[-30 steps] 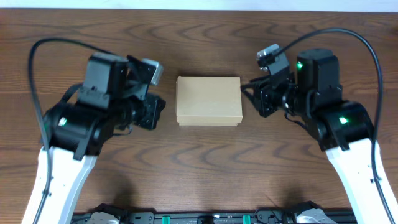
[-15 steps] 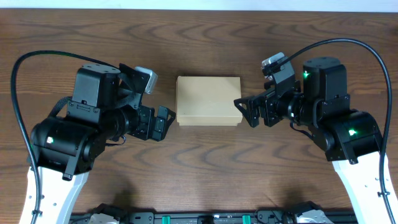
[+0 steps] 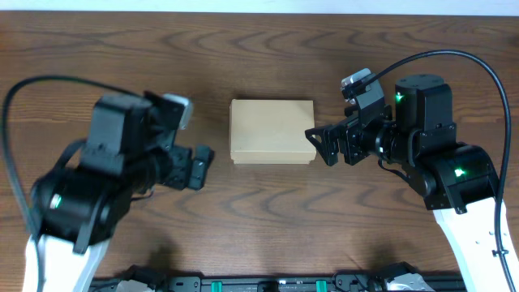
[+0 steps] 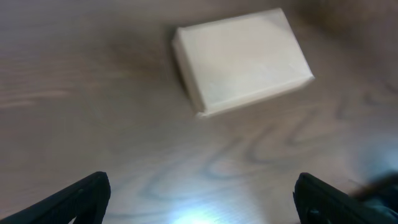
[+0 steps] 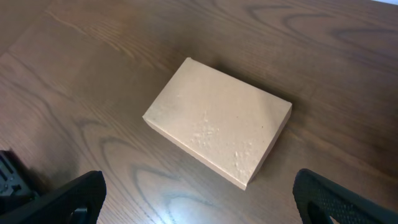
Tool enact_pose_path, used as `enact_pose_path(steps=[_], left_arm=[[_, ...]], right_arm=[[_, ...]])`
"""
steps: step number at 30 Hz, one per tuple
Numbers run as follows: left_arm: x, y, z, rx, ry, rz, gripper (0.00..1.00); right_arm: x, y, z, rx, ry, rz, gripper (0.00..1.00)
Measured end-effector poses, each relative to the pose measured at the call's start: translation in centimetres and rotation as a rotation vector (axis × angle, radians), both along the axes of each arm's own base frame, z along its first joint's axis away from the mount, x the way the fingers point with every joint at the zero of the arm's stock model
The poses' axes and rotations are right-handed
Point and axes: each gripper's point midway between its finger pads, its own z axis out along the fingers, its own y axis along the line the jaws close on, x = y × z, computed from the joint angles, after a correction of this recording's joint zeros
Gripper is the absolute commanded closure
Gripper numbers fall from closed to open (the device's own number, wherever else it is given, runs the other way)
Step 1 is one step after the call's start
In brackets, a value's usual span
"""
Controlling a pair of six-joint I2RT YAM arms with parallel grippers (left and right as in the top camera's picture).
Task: Pack container
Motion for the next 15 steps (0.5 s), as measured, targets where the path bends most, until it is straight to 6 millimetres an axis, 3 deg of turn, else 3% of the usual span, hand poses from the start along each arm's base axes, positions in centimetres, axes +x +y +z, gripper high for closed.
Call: enact_pose_path(steps=[4,7,9,15], left_arm=[[-1.3,2.9,1.9,0.009,-0.19,0.101,0.05],[-3.2,5.3,1.9,0.007,-0.31,0.187,0.05],[-4.0,6.3,0.8,0.009,-0.353,0.229,0.05],[-4.6,7.3,-5.9,0.007,-0.37,0.279,0.05]], right_arm=[[0.0,0.0,0.0,-0.002,-0.001,-0.002,0.01],[0.0,0.0,0.0,-0.002,-0.001,-0.002,0.01],[0.0,-0.1,0.0,-0.003,0.0,-0.003,0.01],[0.1,-0.1,0.0,-0.004,0.0,-0.004,0.01]])
